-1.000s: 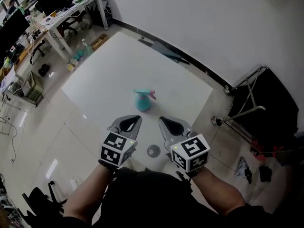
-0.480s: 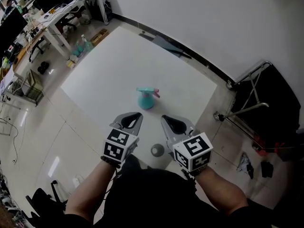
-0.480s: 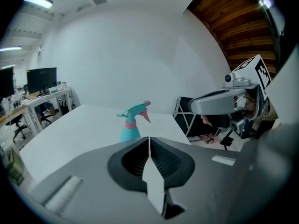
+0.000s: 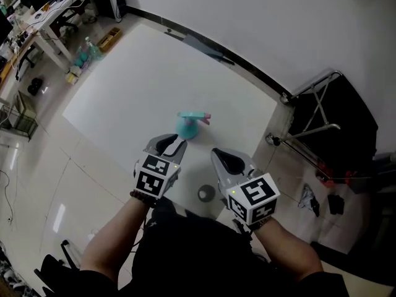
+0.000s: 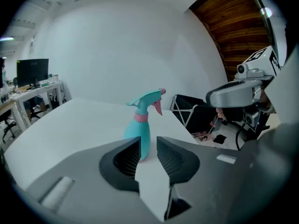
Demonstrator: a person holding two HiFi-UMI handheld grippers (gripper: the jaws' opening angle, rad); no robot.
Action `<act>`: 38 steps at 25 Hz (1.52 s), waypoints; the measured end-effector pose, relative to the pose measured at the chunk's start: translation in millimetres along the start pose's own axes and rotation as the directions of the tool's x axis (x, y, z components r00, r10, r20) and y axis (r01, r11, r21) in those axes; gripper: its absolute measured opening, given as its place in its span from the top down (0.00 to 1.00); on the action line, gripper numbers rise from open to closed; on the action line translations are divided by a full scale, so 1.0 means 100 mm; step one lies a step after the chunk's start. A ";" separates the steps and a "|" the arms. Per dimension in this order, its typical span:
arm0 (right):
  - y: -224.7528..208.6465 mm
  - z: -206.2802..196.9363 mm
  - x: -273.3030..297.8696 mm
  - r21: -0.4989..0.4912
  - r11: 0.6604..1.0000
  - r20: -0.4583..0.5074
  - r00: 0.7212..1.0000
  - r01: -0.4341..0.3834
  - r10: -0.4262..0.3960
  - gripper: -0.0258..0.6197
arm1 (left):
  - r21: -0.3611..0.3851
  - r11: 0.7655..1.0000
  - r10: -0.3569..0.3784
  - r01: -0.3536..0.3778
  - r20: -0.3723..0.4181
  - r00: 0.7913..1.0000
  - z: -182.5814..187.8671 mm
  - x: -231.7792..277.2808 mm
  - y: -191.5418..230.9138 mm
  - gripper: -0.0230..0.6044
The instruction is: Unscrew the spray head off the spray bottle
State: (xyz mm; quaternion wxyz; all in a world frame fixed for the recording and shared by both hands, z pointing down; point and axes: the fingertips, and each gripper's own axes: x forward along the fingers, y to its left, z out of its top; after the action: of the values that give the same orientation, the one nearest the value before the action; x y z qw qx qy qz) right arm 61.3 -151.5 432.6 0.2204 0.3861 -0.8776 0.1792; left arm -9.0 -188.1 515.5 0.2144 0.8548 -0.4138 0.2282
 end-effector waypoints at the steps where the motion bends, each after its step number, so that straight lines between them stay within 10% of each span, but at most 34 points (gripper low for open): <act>1: 0.00 0.00 0.01 -0.001 1.000 -0.006 1.000 0.008 -0.008 0.98 | 0.000 1.000 -0.008 0.008 -0.002 1.000 -0.01 0.03 0.02 0.76; 18: 0.07 -0.06 0.10 0.014 0.997 -0.058 0.995 0.078 -0.077 0.98 | 0.139 0.989 -0.041 0.043 -0.019 0.999 -0.16 0.51 0.16 0.28; 38: -0.06 -0.16 0.10 0.030 0.995 -0.090 0.991 0.099 -0.096 0.98 | 0.268 0.962 -0.023 0.051 -0.108 0.994 -0.40 1.09 0.21 0.20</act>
State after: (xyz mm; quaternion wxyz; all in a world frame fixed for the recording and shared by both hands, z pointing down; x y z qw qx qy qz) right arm 63.7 -152.9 452.3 0.2609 0.4239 -0.8439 0.2000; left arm 25.3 -244.0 613.4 0.1212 0.8706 -0.3509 0.3229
